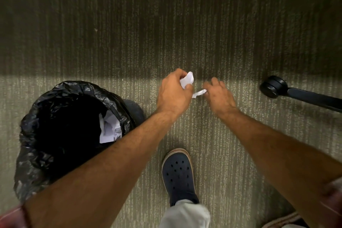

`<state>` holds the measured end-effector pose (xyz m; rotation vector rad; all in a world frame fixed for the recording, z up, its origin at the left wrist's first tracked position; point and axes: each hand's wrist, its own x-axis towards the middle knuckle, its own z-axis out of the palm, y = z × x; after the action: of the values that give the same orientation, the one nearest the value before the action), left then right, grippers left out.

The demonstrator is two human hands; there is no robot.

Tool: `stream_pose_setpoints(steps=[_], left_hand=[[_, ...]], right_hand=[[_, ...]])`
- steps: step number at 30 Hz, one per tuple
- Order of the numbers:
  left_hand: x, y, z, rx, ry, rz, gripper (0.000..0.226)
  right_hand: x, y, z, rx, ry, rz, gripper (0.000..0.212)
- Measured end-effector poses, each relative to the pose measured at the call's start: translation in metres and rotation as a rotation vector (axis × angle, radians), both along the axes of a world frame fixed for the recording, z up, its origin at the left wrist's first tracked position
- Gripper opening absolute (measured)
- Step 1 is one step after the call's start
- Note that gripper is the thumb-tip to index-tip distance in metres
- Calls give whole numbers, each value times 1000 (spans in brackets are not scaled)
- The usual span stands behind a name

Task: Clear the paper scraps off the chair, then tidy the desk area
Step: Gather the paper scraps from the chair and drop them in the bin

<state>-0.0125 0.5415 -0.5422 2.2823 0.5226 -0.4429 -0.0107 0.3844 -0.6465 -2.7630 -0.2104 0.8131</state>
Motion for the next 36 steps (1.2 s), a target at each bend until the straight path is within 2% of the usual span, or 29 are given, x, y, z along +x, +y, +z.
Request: stream_pose_setpoints(steps=[5, 10, 15, 20, 25, 30, 33, 36], left_hand=[[-6, 6, 27, -30, -35, 9, 17], [-23, 23, 88, -66, -85, 130, 17], [-66, 61, 144, -131, -97, 319, 17], [-121, 126, 174, -88, -86, 505, 18], [-164, 173, 176, -68, -29, 567, 19], [-191, 193, 162, -60, 6, 590, 21], [-201, 198, 150, -44, 26, 598, 28], [-204, 203, 144, -59, 54, 600, 46]], right_hand=[[-2, 0, 38, 122, -30, -153, 24], [-2, 20, 113, 321, -111, -246, 23], [0, 66, 195, 426, -134, -215, 19], [-24, 132, 246, 519, -40, -25, 17], [-49, 187, 259, 513, 71, 204, 17], [-68, 222, 246, 405, 144, 407, 20], [-73, 229, 233, 362, 193, 403, 33], [-76, 225, 226, 399, 273, 398, 57]])
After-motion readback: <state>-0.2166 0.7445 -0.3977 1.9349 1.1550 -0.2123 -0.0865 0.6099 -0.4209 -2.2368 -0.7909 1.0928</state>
